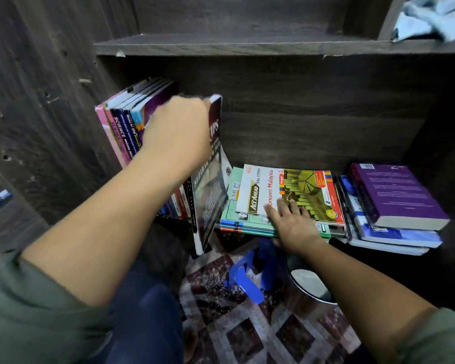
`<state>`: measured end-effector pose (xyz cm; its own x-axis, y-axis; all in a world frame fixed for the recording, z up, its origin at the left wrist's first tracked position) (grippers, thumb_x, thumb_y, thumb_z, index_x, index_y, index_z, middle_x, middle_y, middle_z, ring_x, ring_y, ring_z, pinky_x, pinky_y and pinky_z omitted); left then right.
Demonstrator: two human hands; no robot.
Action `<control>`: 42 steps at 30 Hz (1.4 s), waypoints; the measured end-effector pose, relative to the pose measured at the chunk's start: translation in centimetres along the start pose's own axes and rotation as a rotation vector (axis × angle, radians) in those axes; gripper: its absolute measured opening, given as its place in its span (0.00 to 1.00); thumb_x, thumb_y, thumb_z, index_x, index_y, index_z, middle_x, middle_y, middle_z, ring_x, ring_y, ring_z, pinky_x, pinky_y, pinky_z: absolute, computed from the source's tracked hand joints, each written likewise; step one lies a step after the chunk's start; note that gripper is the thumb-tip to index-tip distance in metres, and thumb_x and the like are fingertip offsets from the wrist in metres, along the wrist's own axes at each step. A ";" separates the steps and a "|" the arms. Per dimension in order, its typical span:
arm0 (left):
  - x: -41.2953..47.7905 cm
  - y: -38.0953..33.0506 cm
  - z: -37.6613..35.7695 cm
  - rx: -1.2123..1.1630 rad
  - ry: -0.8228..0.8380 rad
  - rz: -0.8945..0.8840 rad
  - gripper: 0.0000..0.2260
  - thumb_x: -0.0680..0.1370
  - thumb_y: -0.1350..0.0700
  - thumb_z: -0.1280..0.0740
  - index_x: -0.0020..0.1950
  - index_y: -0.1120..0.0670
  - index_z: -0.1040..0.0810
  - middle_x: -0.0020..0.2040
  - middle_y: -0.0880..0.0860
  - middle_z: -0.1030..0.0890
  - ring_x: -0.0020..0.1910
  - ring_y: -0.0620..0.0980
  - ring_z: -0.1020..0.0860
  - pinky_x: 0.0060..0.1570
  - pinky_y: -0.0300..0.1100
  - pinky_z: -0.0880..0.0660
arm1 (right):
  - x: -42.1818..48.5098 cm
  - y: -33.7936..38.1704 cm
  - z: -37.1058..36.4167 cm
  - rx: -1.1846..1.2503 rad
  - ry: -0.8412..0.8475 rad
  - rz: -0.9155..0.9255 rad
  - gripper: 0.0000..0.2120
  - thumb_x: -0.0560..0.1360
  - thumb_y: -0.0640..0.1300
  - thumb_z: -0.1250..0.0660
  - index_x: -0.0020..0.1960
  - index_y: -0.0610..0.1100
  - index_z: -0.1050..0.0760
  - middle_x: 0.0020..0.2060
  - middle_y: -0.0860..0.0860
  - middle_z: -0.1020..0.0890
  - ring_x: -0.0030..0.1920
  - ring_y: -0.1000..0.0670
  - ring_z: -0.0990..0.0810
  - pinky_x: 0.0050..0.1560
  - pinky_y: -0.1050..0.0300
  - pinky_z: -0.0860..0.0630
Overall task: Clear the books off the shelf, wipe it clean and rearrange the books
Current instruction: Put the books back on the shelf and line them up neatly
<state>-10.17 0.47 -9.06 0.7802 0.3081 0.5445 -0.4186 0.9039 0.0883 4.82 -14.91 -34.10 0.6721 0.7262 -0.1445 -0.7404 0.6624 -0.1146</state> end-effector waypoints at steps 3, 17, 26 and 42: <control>1.4 -0.2 -1.4 0.026 -0.032 0.068 0.24 0.76 0.63 0.38 0.72 0.51 0.33 0.48 0.63 0.22 0.49 0.68 0.23 0.39 0.50 0.33 | 0.3 0.4 -0.2 -0.014 -0.034 0.022 0.42 0.76 0.57 0.36 0.78 0.47 0.59 0.78 0.42 0.55 0.77 0.37 0.54 0.75 0.38 0.49; 1.3 -0.5 -11.3 -0.079 -0.428 -0.076 0.09 0.72 0.59 0.32 0.51 0.59 0.21 0.45 0.57 0.25 0.45 0.58 0.27 0.43 0.46 0.37 | 1.4 0.6 -0.7 -0.044 -0.013 0.014 0.45 0.77 0.57 0.37 0.78 0.48 0.66 0.78 0.41 0.61 0.77 0.36 0.60 0.75 0.36 0.54; -1.8 4.6 -12.7 -0.107 -0.014 -0.257 0.57 0.54 0.31 0.24 0.73 0.55 0.45 0.74 0.60 0.40 0.77 0.62 0.52 0.75 0.59 0.57 | 1.8 -0.4 -0.5 -0.034 -0.051 0.045 0.50 0.69 0.72 0.39 0.79 0.52 0.61 0.78 0.45 0.54 0.77 0.40 0.53 0.74 0.41 0.46; -2.0 4.8 -10.1 -0.119 -0.114 0.093 0.40 0.73 0.45 0.29 0.78 0.54 0.46 0.77 0.55 0.41 0.77 0.53 0.48 0.74 0.58 0.53 | 2.0 -1.7 0.4 0.196 -0.040 0.017 0.37 0.74 0.72 0.50 0.78 0.58 0.50 0.78 0.48 0.48 0.77 0.43 0.51 0.74 0.42 0.50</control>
<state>-9.01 7.15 -18.14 0.6804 0.3622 0.6371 -0.4227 0.9041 -0.0626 7.41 -14.47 -33.77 0.6627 0.7415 -0.1050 -0.7373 0.6706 0.0821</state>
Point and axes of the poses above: each hand's wrist, its own x-axis towards the middle knuckle, its own z-axis out of the back of the hand, y = z × x, the point moved 3 cm from there along x, towards the middle knuckle
